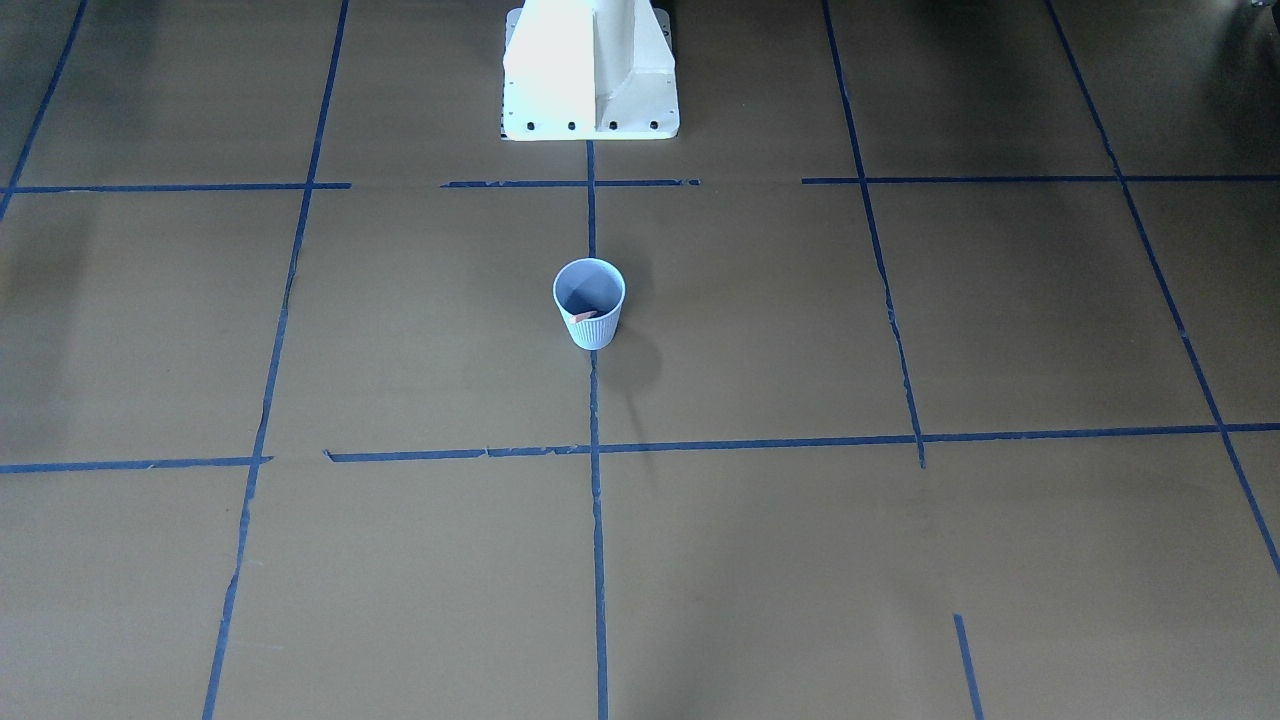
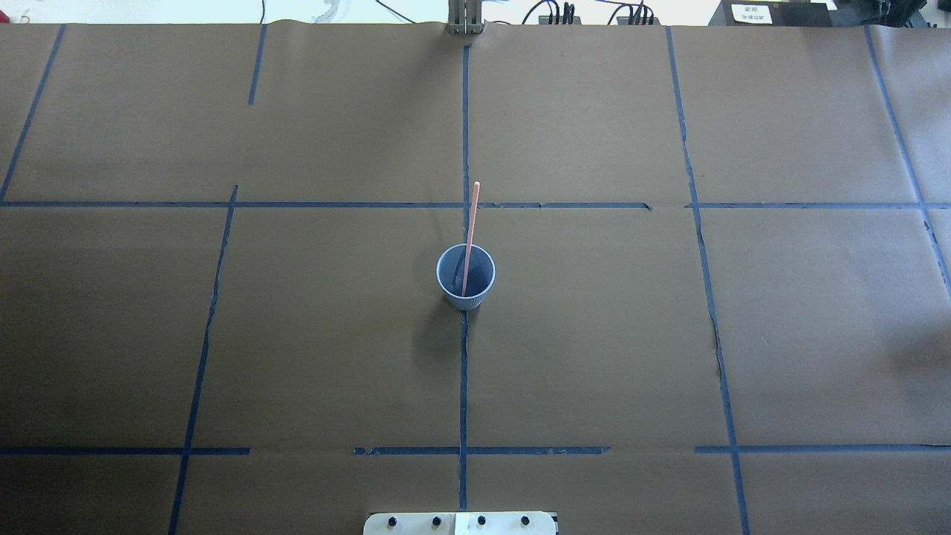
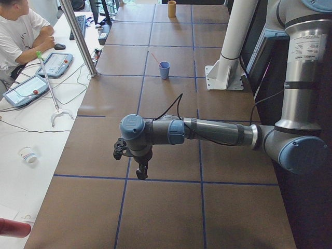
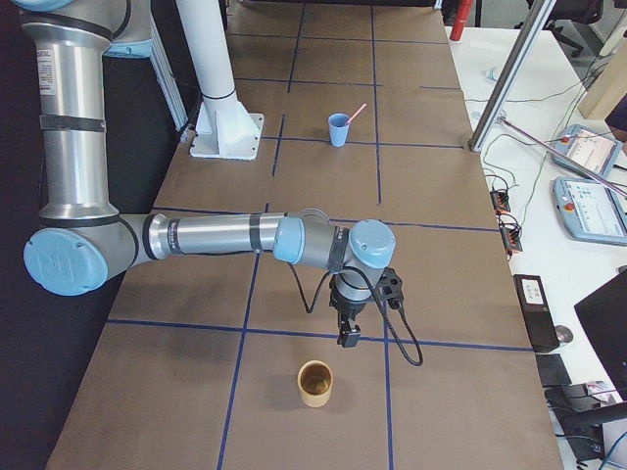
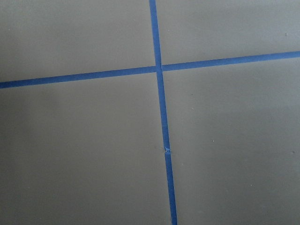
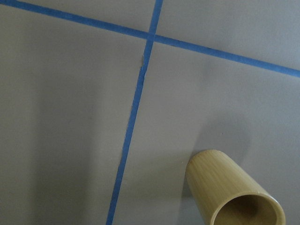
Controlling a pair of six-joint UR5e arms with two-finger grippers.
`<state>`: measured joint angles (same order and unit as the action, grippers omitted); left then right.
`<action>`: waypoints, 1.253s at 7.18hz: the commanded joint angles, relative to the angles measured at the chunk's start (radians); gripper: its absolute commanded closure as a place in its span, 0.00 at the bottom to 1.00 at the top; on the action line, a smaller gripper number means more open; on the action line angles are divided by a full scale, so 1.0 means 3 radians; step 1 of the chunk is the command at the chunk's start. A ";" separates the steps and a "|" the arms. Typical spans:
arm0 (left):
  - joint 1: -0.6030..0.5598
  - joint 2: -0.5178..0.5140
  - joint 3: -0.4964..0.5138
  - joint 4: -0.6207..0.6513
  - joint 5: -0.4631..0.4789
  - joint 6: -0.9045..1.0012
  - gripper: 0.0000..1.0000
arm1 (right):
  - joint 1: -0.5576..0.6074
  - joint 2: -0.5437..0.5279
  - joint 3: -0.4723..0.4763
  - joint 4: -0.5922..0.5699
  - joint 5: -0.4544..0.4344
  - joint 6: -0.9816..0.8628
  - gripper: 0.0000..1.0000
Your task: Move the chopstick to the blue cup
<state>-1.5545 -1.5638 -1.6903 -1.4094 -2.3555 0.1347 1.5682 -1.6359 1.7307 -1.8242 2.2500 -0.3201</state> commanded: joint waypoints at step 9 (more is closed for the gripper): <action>0.0022 -0.0013 -0.0012 0.0030 -0.0049 0.0118 0.00 | -0.0037 -0.0059 -0.0047 0.0577 0.0400 0.0683 0.00</action>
<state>-1.5494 -1.5676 -1.7031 -1.4009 -2.3743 0.1438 1.5582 -1.6541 1.7337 -1.6966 2.3752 -0.1185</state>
